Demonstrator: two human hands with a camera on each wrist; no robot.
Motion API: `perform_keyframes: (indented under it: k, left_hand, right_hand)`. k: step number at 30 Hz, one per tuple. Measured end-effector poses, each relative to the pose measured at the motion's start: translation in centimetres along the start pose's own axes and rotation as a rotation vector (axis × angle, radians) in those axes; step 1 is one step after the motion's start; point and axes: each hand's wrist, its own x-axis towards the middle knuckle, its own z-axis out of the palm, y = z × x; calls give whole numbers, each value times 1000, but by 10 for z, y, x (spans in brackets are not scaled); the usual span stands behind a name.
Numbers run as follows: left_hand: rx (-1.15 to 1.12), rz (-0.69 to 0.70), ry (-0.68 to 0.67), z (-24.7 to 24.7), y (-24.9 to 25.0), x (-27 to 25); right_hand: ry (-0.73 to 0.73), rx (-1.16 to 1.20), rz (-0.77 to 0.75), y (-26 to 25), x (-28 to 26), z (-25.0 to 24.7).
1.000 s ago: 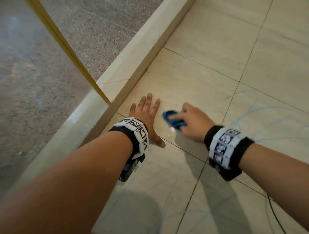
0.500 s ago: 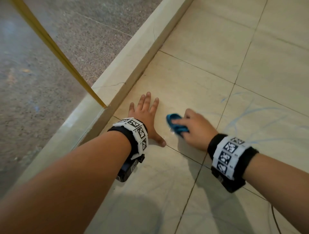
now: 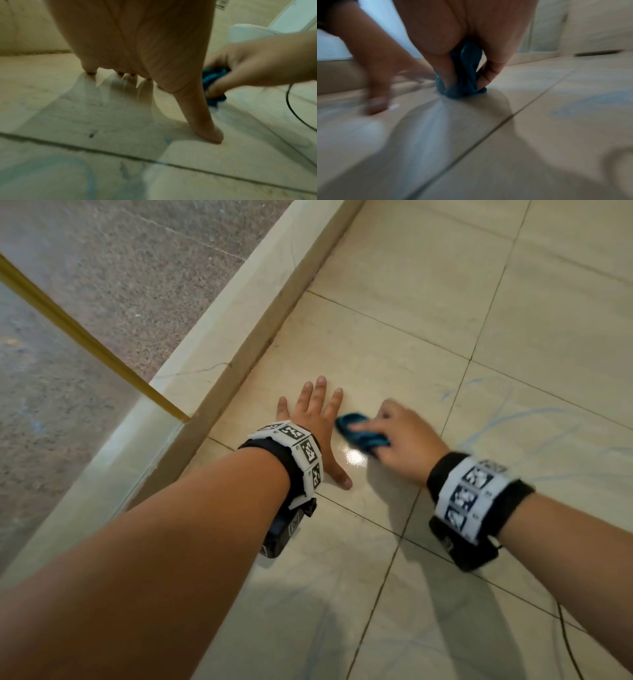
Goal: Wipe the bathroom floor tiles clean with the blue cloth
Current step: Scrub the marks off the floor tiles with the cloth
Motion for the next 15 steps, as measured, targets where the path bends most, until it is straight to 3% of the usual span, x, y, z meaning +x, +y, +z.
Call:
perform_keyframes:
  k: [3, 5, 9, 11, 14, 15]
  left_hand:
    - [-6, -4, 12, 4, -1, -1]
    - [-4, -6, 6, 4, -1, 0]
    - [-3, -9, 3, 5, -2, 2]
    - [-14, -5, 10, 5, -2, 2]
    - [-15, -6, 10, 6, -3, 1]
    - [-17, -8, 9, 7, -3, 1]
  right_hand:
    - [120, 126, 255, 28, 17, -20]
    - [80, 84, 250, 22, 11, -22]
    - [-40, 64, 85, 9, -4, -16]
    - [21, 52, 147, 26, 6, -23]
    - [214, 123, 359, 45, 13, -32]
    - [196, 143, 350, 41, 9, -29]
